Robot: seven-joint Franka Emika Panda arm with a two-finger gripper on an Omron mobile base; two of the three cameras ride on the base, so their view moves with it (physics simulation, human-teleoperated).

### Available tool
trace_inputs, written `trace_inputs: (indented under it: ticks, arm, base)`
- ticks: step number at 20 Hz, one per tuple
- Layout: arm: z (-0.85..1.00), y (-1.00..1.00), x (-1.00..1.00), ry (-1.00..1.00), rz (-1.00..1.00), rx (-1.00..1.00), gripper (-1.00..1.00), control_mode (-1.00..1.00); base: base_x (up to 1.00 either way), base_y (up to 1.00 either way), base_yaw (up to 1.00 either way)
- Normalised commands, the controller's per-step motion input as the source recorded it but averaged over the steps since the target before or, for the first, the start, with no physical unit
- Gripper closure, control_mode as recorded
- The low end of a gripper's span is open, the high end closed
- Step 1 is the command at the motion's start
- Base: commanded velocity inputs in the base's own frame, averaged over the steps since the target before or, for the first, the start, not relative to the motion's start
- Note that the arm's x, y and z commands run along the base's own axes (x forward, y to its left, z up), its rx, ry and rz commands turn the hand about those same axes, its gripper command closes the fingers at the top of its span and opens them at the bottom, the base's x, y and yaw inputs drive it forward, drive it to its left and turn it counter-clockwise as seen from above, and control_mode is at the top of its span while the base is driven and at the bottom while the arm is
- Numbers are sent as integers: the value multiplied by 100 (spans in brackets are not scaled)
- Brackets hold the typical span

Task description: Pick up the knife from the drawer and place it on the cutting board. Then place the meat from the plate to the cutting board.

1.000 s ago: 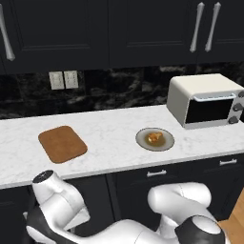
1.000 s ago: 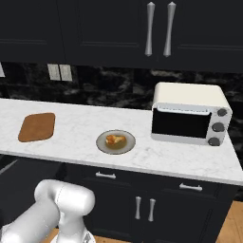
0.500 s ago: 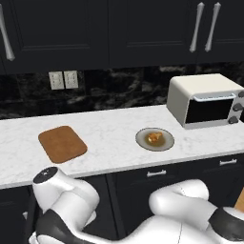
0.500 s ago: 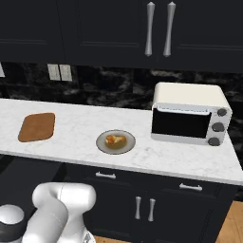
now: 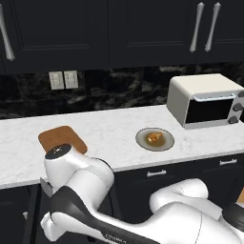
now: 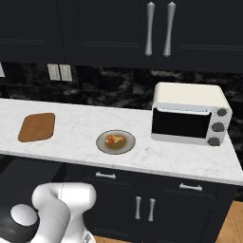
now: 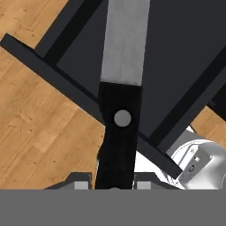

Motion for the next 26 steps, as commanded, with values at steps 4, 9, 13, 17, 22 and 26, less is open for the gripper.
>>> trace_inputs:
  ticks: [4,9,13,17,22,26]
  arm:
    - [33,-31,100,0,0,7,100,-100]
    - [26,-24,100,0,0,4,100,-100]
    - [14,-8,100,3,0,0,100,-100]
    - [11,-1,100,8,0,0,100,-100]
    - [1,-1,100,11,0,0,100,-100]
    - [-7,-2,99,12,0,0,100,-100]
  base:
    - [0,0,0]
    - [0,0,0]
    - [0,0,0]
    - [0,0,0]
    - [0,0,0]
    - [0,0,0]
